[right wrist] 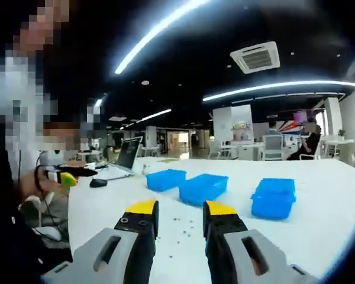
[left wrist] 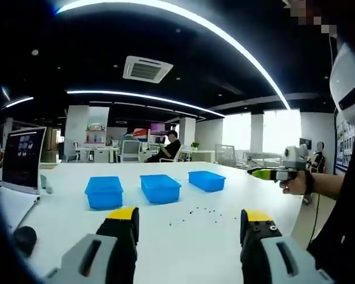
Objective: Pick up the resistors one by one and place each resistor into its matching bin, sorting the parts by color and model until every resistor is separated into the correct bin for its type
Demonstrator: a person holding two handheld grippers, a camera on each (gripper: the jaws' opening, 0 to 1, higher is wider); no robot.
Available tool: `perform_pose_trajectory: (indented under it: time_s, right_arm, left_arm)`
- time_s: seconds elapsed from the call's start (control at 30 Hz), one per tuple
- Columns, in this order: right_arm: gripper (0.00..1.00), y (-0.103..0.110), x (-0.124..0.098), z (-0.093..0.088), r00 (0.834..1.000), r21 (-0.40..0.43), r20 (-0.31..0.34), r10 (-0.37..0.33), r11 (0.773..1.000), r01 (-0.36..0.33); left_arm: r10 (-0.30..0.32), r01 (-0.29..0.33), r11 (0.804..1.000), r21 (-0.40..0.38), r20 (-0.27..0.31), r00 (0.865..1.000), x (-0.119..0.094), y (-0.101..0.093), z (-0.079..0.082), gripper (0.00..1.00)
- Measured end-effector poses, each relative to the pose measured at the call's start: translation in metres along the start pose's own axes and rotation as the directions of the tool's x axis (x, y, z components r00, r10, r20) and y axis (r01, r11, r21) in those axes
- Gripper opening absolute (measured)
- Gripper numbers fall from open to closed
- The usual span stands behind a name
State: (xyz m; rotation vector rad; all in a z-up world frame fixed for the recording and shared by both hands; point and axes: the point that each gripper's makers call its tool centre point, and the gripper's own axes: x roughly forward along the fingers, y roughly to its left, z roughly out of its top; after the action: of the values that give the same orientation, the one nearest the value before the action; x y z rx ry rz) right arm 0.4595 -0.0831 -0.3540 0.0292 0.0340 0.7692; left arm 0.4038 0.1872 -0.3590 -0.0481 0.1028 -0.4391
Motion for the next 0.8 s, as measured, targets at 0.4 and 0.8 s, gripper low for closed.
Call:
perform_pose_trajectory:
  time_s: [0.4, 0.8]
  right_arm:
    - [0.32, 0.025, 0.001, 0.01, 0.981, -0.12, -0.076, 0.178, 0.975, -0.186]
    - [0.29, 0.021, 0.063, 0.002, 0.843, -0.295, -0.394, 0.367, 0.818, -0.494]
  left_arm:
    - [-0.003, 0.003, 1.0, 0.017, -0.026, 1.0, 0.0, -0.002, -0.004, 0.7]
    - [0.036, -0.036, 0.999, 0.004, -0.034, 0.999, -0.015, 0.004, -0.013, 0.7]
